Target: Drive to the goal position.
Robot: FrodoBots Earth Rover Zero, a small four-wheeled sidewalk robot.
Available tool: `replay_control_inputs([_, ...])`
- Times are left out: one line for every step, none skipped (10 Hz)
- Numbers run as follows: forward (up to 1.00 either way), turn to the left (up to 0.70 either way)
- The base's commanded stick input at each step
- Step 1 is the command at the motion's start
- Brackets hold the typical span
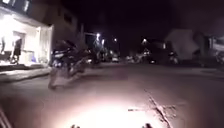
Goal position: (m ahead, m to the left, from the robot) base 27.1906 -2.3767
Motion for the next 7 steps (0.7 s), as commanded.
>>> replay_control_inputs([0.85, 0.00])
replay_control_inputs([0.85, 0.00])
replay_control_inputs([0.85, 0.00])
replay_control_inputs([0.85, 0.00])
replay_control_inputs([0.85, 0.00])
replay_control_inputs([0.85, 0.00])
replay_control_inputs([0.85, 0.00])
